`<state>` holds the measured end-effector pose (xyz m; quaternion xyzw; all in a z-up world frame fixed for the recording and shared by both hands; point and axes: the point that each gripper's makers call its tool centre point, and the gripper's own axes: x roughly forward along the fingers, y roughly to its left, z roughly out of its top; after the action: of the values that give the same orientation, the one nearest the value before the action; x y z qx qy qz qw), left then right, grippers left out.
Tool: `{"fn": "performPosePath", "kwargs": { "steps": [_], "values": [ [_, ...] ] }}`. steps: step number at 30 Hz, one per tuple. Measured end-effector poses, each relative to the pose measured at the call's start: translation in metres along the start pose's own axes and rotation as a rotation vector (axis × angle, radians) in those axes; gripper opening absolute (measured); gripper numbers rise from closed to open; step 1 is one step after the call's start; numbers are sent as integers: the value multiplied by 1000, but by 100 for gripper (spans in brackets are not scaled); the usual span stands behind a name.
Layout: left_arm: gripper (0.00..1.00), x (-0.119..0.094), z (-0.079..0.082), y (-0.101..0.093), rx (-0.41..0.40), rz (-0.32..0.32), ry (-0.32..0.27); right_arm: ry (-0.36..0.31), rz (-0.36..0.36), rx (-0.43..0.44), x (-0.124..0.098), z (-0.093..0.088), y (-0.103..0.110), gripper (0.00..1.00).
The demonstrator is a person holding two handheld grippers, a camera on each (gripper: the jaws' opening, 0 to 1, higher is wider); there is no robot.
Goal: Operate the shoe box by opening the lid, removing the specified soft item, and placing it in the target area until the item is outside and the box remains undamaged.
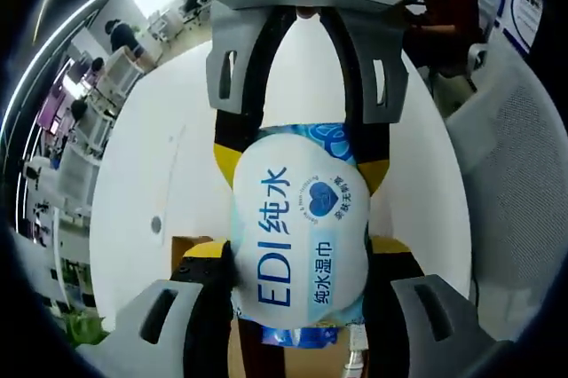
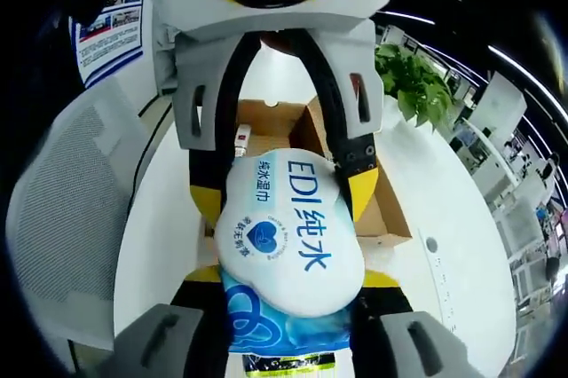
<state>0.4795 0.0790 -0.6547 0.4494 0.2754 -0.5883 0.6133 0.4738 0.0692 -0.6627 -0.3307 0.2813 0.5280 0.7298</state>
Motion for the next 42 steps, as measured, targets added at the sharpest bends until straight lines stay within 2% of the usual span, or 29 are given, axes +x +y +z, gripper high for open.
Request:
{"fn": "performPosePath", "kwargs": {
  "steps": [23,33,42],
  "values": [
    [58,45,25,2,24,2,-25,38,-24,3,-4,-50,-9,49],
    [58,67,21,-4,13,-5,-23,63,-11,0,8,-69,-5,49],
    [58,82,14,-2,10,-8,-10,69,-8,-3,20,-80,-9,49]
  ]
}}
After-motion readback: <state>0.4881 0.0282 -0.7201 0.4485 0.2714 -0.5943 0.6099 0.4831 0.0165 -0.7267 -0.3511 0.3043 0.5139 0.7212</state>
